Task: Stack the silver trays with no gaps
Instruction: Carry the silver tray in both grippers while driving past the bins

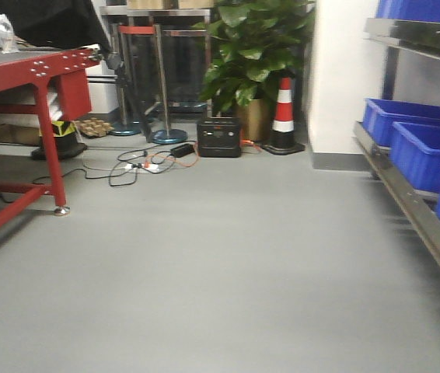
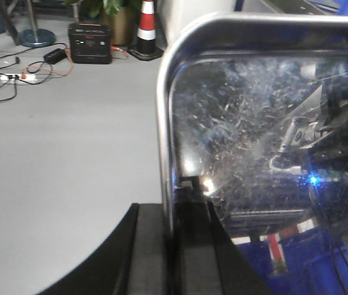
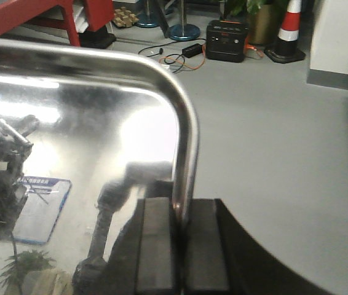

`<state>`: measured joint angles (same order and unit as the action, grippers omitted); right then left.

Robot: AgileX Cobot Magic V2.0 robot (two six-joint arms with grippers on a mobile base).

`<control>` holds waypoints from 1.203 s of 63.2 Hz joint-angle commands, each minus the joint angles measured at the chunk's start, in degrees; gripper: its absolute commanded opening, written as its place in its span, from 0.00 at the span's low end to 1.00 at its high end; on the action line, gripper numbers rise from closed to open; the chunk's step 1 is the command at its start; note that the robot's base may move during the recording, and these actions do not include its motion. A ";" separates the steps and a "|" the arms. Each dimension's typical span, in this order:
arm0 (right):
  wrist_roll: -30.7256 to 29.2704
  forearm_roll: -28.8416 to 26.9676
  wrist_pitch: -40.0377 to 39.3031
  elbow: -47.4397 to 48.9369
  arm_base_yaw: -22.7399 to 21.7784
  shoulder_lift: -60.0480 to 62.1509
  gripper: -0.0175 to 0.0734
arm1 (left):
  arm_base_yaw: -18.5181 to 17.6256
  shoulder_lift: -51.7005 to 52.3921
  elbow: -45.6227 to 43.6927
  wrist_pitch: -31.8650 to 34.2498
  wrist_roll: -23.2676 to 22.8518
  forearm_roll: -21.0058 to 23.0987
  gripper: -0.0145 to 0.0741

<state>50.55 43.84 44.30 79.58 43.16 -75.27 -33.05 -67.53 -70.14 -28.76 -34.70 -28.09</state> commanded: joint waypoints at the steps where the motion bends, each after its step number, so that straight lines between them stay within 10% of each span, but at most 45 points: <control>1: -0.51 -0.95 -7.62 0.85 0.85 -0.02 0.11 | -0.92 0.23 -0.74 6.25 -0.07 0.42 0.14; 76: -0.51 -0.95 -9.26 0.85 0.85 -0.02 0.11 | -0.92 0.23 -0.74 6.25 -0.07 0.42 0.14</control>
<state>50.55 43.87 44.30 79.58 43.16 -75.27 -33.05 -67.53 -70.14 -28.76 -34.70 -28.09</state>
